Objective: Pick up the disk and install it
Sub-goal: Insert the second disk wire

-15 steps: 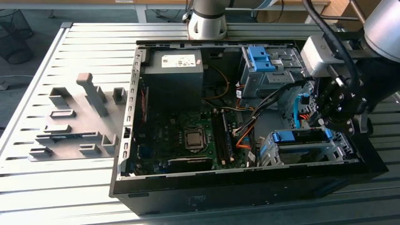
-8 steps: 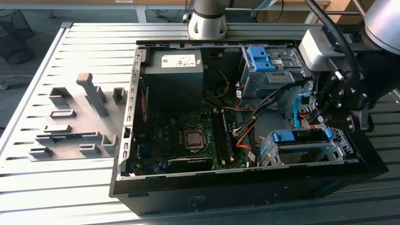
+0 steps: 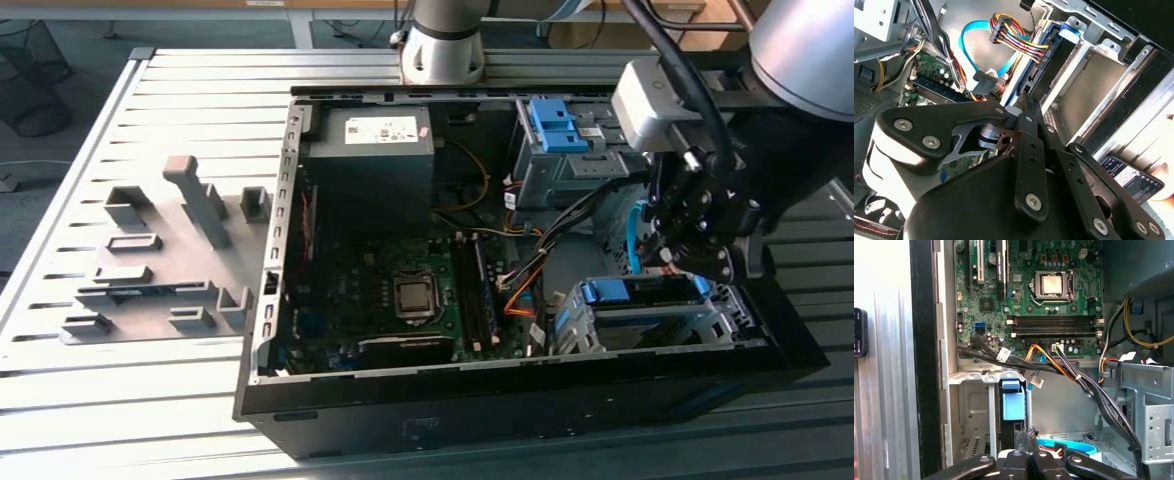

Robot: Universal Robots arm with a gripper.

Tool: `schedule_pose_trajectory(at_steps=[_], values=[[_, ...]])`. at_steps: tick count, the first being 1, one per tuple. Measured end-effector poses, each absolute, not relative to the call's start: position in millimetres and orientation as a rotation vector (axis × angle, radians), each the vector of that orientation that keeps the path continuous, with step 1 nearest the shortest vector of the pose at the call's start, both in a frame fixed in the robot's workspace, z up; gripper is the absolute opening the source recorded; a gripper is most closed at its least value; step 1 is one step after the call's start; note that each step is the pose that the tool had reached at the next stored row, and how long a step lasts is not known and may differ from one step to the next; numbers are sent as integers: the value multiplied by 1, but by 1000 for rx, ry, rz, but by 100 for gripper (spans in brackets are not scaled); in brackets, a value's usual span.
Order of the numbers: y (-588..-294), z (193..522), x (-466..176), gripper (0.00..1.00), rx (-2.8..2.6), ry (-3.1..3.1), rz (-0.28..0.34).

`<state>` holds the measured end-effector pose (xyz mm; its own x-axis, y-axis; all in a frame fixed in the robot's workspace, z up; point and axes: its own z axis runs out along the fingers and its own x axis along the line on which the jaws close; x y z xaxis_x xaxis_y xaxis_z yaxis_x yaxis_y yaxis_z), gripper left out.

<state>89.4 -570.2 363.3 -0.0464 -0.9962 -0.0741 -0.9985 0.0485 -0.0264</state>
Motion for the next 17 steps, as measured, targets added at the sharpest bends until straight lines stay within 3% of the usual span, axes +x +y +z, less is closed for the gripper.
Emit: schedule_pose_trajectory(at_steps=[17], values=[[-570, 378, 81, 11, -2117, 2220, 52]])
